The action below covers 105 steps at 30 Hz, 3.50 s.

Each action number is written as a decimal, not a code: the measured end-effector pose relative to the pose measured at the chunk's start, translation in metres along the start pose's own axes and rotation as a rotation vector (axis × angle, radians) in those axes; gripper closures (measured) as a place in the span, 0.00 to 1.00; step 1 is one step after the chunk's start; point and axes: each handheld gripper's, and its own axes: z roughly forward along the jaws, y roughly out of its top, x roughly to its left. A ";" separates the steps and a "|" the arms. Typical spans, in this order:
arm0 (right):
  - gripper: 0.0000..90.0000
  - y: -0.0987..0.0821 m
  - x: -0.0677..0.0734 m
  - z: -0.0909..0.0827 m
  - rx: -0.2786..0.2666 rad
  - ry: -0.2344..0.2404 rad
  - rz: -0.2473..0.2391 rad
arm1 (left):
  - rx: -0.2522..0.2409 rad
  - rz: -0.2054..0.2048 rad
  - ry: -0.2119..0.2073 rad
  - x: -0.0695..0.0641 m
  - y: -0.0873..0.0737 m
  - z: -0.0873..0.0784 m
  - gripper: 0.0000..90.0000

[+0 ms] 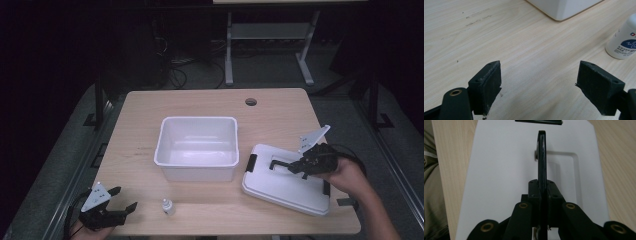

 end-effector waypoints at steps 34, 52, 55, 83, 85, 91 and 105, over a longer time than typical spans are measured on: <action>0.84 -0.012 0.011 0.023 -0.029 -0.017 0.011 | -0.001 0.005 -0.003 -0.001 0.000 0.000 0.22; 0.72 -0.008 0.031 0.013 -0.067 -0.031 -0.005 | 0.007 0.010 -0.017 -0.003 0.000 0.002 0.22; 0.70 -0.005 0.038 0.011 -0.084 -0.036 -0.013 | 0.010 0.016 -0.018 -0.004 0.000 0.002 0.22; 0.56 0.001 0.089 0.029 -0.166 -0.060 -0.033 | 0.049 0.109 -0.152 -0.022 0.025 -0.009 0.22; 0.55 0.001 0.090 0.034 -0.163 -0.069 -0.036 | 0.057 0.126 -0.171 -0.023 0.029 -0.011 0.22; 0.52 0.003 0.092 0.043 -0.144 -0.050 -0.038 | 0.065 0.165 -0.203 -0.028 0.040 -0.015 0.22; 0.49 0.002 0.093 0.048 -0.151 -0.045 -0.042 | 0.146 0.258 -0.308 -0.039 0.064 -0.004 0.25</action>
